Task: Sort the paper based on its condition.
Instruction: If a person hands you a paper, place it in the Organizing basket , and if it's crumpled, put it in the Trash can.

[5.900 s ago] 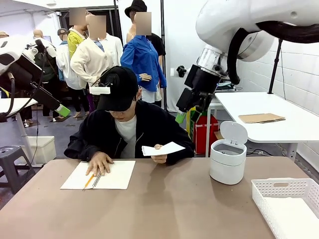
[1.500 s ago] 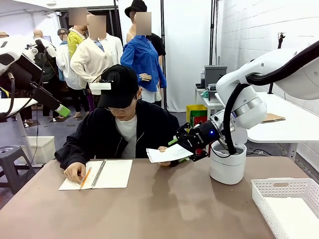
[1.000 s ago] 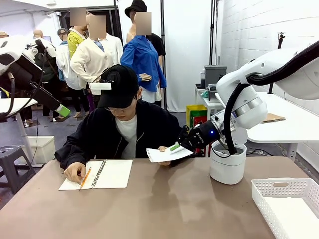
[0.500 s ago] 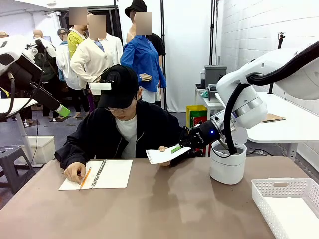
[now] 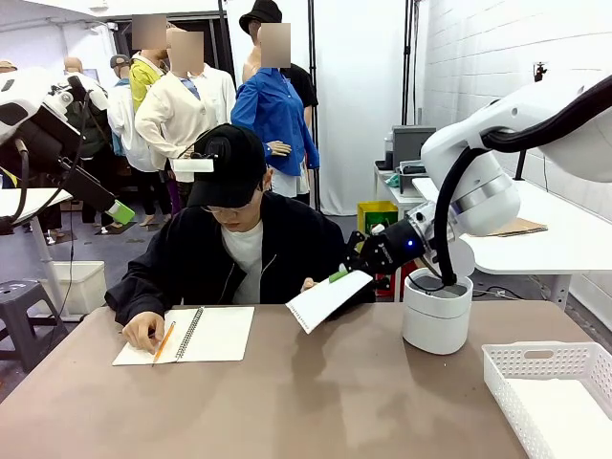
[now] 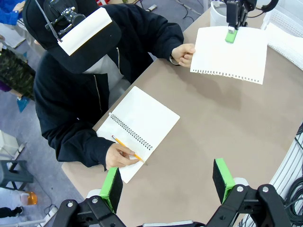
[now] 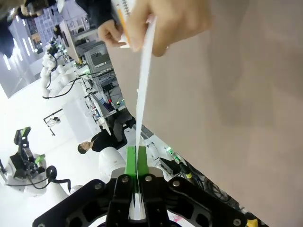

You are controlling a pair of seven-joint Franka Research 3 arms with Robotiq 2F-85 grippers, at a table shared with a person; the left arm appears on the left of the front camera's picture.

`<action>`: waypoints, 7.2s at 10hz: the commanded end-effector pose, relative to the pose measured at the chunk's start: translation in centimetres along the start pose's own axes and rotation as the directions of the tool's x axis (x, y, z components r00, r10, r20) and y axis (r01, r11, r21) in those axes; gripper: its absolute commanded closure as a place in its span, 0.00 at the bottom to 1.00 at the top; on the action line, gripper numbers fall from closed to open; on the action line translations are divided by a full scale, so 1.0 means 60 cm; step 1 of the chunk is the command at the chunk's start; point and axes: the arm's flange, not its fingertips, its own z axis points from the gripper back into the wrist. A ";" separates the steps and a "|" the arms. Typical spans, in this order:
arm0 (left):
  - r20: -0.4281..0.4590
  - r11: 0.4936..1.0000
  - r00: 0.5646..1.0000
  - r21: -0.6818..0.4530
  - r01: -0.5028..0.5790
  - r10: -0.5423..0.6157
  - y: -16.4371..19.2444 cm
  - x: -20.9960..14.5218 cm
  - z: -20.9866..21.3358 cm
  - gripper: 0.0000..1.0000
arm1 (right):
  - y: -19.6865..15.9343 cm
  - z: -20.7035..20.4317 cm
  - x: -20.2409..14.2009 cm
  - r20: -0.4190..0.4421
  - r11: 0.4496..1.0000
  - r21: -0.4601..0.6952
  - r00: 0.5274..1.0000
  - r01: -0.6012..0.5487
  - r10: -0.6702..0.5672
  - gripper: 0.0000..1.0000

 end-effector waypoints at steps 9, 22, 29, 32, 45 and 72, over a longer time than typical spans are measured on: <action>-0.009 1.000 1.000 0.007 -0.001 0.002 -0.001 -0.002 0.000 0.00 | 0.210 0.235 -0.135 0.137 0.750 -0.118 0.738 -0.650 0.661 1.00; -0.009 1.000 1.000 0.007 -0.001 0.002 -0.001 -0.002 0.000 0.00 | 0.052 0.496 -0.244 0.126 0.614 -0.698 0.780 -0.370 0.613 1.00; -0.009 1.000 1.000 0.007 -0.001 0.002 -0.001 -0.002 0.000 0.00 | -0.084 0.473 -0.376 0.175 0.707 -0.699 0.930 -0.113 0.322 1.00; -0.009 1.000 1.000 0.007 -0.001 0.002 -0.001 -0.002 0.000 0.00 | -0.081 0.478 -0.362 0.196 0.709 -0.695 0.915 -0.125 0.353 1.00; -0.009 1.000 1.000 0.007 -0.001 0.002 -0.001 -0.002 0.000 0.00 | -0.214 0.351 -0.475 0.155 0.806 -0.584 0.961 -0.097 0.228 1.00; -0.009 1.000 1.000 0.007 -0.001 0.002 -0.001 -0.002 0.000 0.00 | -0.284 0.335 -0.277 0.233 0.765 -0.642 0.936 -0.056 0.264 0.12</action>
